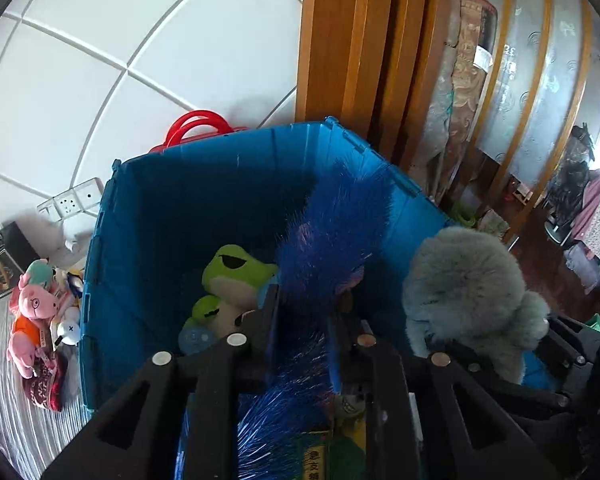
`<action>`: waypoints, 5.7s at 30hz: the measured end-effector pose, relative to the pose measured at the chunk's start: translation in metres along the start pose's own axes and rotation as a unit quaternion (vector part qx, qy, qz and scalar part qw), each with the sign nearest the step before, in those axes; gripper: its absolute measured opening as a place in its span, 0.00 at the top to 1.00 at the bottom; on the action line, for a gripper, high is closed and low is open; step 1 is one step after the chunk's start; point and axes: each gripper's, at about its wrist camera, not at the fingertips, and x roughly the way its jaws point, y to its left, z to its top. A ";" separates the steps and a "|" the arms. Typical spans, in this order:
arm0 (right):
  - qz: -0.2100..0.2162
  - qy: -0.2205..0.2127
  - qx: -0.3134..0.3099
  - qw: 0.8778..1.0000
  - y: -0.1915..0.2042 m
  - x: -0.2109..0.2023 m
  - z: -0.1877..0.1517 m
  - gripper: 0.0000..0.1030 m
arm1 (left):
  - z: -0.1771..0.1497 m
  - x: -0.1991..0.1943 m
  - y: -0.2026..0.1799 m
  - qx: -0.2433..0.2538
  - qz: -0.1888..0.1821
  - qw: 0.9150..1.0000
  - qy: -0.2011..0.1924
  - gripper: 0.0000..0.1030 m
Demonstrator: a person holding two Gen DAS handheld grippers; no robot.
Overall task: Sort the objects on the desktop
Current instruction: 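Lift the feather duster and grey plush and carry both over the blue bin, then open both grippers to drop the duster and plush into the bin, then withdraw both grippers from the bin back toward the pile, then grasp the pink pig plush in orange shirt with both grippers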
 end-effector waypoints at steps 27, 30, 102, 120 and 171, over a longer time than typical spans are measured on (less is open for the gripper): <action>-0.065 -0.090 -0.057 0.992 -0.006 -0.029 -0.015 0.00 | -0.055 -0.117 0.003 -0.012 0.040 0.983 -0.181 0.21; -0.067 -0.114 -0.050 0.990 0.000 -0.042 -0.024 0.00 | -0.067 -0.132 0.009 -0.015 0.043 0.978 -0.202 0.18; 0.073 0.076 -0.027 0.994 0.387 0.208 -0.097 0.00 | -0.293 -0.016 0.565 -0.220 0.219 0.947 0.078 0.07; 0.051 0.094 -0.042 0.993 0.445 0.251 -0.048 0.00 | -0.206 0.094 0.631 -0.169 0.213 0.959 0.073 0.07; 0.259 0.161 -0.275 0.912 0.751 0.391 0.004 0.00 | -0.304 0.096 0.797 -0.260 0.207 0.936 0.112 0.00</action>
